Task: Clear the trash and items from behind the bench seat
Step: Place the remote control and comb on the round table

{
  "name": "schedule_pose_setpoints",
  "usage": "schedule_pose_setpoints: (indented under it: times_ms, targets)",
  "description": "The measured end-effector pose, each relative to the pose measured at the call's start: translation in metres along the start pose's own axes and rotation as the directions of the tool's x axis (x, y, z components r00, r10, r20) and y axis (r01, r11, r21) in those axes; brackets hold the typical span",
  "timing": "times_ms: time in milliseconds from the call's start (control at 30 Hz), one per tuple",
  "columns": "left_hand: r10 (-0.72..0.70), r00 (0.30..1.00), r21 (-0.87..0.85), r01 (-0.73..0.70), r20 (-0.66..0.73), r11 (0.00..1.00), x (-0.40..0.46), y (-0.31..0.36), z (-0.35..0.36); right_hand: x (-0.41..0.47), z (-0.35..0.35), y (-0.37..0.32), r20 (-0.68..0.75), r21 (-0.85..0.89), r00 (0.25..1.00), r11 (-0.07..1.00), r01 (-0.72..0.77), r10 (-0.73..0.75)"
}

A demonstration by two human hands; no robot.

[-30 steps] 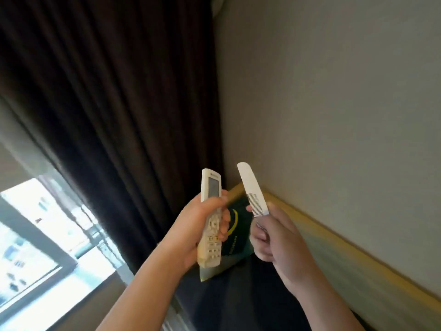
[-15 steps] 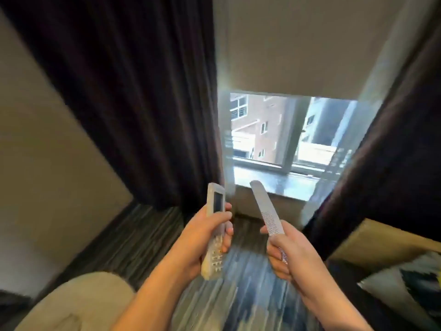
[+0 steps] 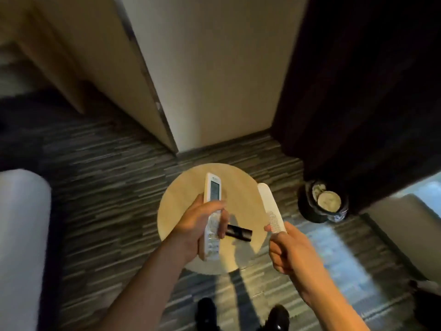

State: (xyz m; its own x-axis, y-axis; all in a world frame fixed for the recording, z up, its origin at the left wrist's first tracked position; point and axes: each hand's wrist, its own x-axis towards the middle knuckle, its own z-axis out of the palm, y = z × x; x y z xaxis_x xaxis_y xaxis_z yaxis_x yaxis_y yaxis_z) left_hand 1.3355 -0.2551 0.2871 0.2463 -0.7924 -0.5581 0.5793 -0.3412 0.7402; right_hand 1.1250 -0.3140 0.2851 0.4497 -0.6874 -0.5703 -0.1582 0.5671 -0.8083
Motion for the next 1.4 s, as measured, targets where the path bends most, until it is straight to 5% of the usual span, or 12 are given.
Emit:
schedule_pose_setpoints:
  times_ms: [233, 533, 767, 1400]
  targets:
    - [-0.091, 0.97, -0.139, 0.06, -0.224, 0.988, 0.025, -0.059, -0.11, 0.084, 0.079, 0.064, 0.059, -0.107, 0.993, 0.989, -0.098, 0.105]
    - [-0.284, 0.875, -0.233, 0.204, -0.392, 0.951, 0.082, -0.195, -0.14, 0.142, 0.037, 0.191, 0.013, -0.191, 0.943, 0.927, -0.323, 0.331]
    - [-0.356, 0.829, -0.287, 0.248, -0.431, 0.925, 0.104, -0.233, -0.146, 0.19, 0.028, 0.255, 0.027, -0.336, 0.795, 0.754, -0.564, 0.606]
    - [-0.354, 0.837, -0.342, 0.217, -0.416, 0.914, 0.12, -0.217, -0.159, 0.248, 0.04, 0.24, 0.079, -0.286, 0.838, 0.817, -0.501, 0.541]
